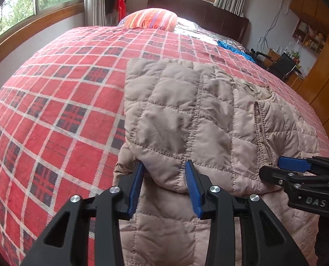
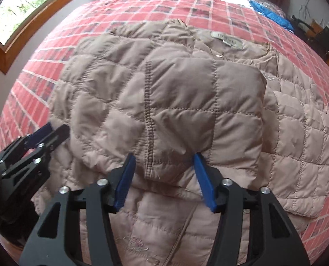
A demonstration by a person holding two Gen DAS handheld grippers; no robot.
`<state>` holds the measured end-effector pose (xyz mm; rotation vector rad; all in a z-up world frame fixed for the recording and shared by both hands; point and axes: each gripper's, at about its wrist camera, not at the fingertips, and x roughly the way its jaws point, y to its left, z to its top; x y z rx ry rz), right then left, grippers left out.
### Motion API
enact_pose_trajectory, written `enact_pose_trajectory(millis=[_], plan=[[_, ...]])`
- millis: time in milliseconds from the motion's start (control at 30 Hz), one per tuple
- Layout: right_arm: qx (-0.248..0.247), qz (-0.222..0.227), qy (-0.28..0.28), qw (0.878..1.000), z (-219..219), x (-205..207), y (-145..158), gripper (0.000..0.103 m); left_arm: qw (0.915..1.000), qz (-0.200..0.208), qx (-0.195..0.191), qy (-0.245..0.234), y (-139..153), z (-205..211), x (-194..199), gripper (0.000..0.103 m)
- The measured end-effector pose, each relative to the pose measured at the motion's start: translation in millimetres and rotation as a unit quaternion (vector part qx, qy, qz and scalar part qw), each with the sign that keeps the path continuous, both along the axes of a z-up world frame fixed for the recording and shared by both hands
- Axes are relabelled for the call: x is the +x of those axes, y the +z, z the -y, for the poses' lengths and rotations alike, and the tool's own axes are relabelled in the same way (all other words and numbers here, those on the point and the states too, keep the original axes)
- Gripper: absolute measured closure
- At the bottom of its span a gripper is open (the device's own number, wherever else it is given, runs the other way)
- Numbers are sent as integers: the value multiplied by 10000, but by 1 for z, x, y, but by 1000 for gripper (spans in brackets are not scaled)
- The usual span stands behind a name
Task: Fold large clothes
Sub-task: 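Open the right tool to release the folded edge and smooth it flat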
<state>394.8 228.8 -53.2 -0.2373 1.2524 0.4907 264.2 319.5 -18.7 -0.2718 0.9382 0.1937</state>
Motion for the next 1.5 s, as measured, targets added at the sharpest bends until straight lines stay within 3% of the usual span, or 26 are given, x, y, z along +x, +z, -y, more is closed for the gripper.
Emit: enact_pose_trajectory(millis=[133, 400, 567, 767, 833, 867, 900, 933, 1033, 1233, 1333, 1367, 1500], plan=[[-113, 60, -49, 9999, 8, 1, -1, 86, 10000, -20, 0, -23, -2, 0, 0, 64], [995, -122, -376, 9943, 83, 9, 38, 87, 10000, -25, 27, -28, -3, 1, 1, 64], [1043, -28, -731, 9918, 131, 13, 51, 87, 10000, -41, 75, -21, -3, 2, 2, 64], [914, -106, -1206, 9884, 188, 21, 34, 86, 9999, -79, 134, -2, -3, 3, 4, 64], [945, -204, -1359, 9860, 208, 28, 20, 81, 9998, -96, 184, -7, -3, 5, 5, 64], [972, -226, -1426, 9847, 216, 29, 16, 70, 9997, -101, 213, -18, -1, 6, 4, 64], [1060, -259, -1494, 9827, 225, 28, 12, 47, 9997, -91, 228, -27, 1, 6, 3, 64], [1265, -265, -1538, 9796, 235, 27, 9, 38, 9997, -61, 231, -25, 4, 7, 1, 64], [1819, -311, -1507, 9712, 254, 26, 7, 35, 9994, 142, 322, -54, 18, 11, -6, 64], [1985, -561, -1551, 9661, 252, 41, -2, 54, 9982, 207, 455, -331, 28, 37, 3, 64], [1826, -612, -1506, 9697, 238, 49, -7, 76, 9979, 154, 505, -384, 22, 48, 10, 64], [1772, -619, -1488, 9709, 234, 50, -8, 90, 9979, 133, 488, -394, 20, 50, 11, 64], [1797, -284, -1464, 9724, 236, 51, 11, 96, 9971, 273, 545, -463, 23, 61, 12, 64]])
